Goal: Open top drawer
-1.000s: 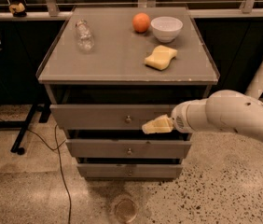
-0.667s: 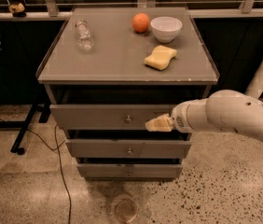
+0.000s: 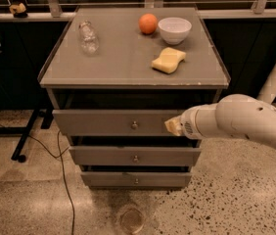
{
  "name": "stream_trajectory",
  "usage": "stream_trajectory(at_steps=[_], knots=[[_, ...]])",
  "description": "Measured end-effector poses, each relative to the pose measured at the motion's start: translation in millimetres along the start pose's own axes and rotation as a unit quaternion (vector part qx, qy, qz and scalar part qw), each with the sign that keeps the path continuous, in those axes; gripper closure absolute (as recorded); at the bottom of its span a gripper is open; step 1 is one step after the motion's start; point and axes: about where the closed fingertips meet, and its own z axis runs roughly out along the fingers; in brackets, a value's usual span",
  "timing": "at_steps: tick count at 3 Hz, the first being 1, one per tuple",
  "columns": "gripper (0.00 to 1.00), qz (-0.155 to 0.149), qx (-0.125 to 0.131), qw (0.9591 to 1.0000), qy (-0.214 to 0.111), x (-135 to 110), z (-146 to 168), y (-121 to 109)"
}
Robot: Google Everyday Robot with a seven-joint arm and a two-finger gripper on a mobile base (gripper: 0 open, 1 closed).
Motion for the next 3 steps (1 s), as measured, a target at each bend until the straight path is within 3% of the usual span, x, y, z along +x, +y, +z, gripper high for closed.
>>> stream_trajectory(at_steps=[1,3], knots=[[0.99,0.000,0.000,1.0000,0.000,0,0,0],[1.00,0.052,0.041,0.9967,-0.047,6,21,-20]])
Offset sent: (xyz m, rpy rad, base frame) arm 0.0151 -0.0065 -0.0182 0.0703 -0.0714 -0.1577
